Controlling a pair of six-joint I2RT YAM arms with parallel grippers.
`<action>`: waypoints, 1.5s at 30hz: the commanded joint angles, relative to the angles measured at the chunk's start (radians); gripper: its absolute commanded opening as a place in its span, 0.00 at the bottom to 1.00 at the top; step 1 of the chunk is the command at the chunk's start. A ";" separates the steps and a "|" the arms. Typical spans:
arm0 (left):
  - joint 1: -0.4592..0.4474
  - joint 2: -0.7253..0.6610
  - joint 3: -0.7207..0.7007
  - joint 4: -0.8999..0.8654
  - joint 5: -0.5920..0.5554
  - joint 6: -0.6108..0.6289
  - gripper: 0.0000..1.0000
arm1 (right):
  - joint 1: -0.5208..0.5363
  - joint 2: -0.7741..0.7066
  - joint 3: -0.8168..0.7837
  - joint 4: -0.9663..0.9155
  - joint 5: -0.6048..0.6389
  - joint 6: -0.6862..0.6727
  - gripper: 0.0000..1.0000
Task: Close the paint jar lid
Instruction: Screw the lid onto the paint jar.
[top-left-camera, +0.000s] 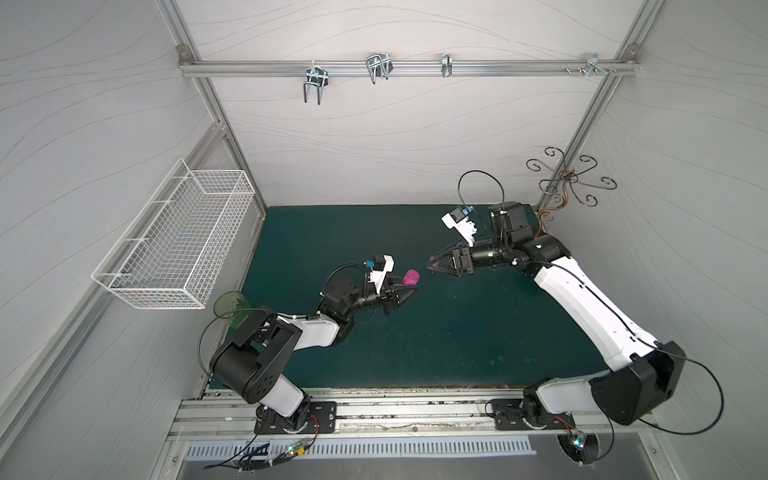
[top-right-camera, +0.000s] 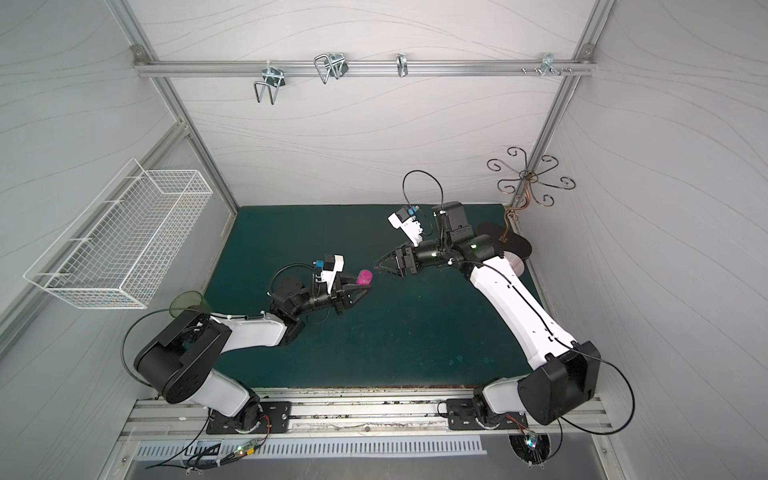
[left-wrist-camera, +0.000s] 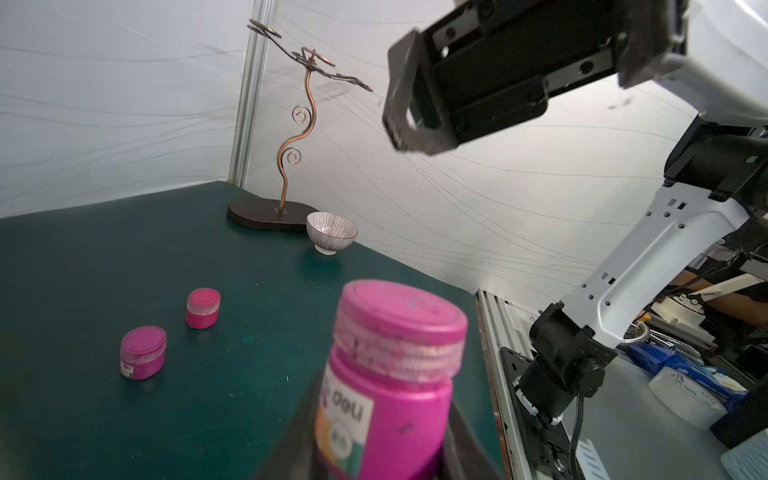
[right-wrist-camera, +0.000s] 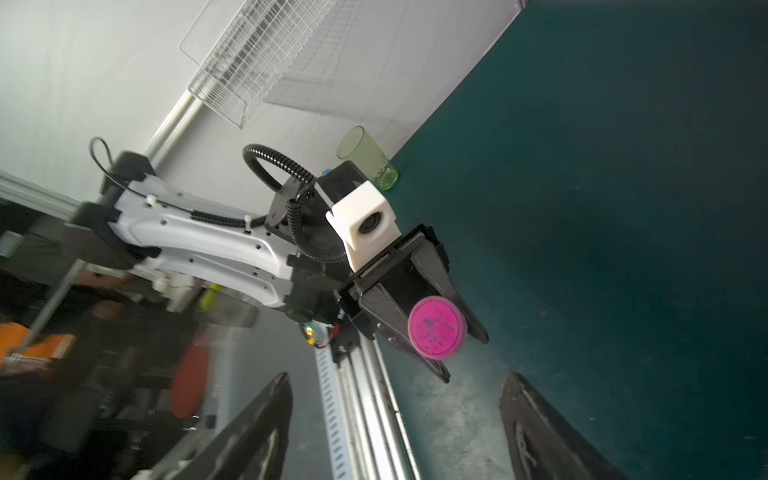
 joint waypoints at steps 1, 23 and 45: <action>0.005 -0.046 0.006 -0.035 0.043 0.069 0.01 | 0.039 0.031 0.030 -0.168 0.081 -0.284 0.78; 0.005 -0.081 -0.020 0.130 -0.181 0.002 0.00 | -0.030 0.017 -0.474 0.934 -0.268 1.007 0.84; -0.020 -0.044 -0.001 0.199 -0.200 -0.065 0.01 | 0.057 0.266 -0.672 2.066 -0.141 1.735 0.84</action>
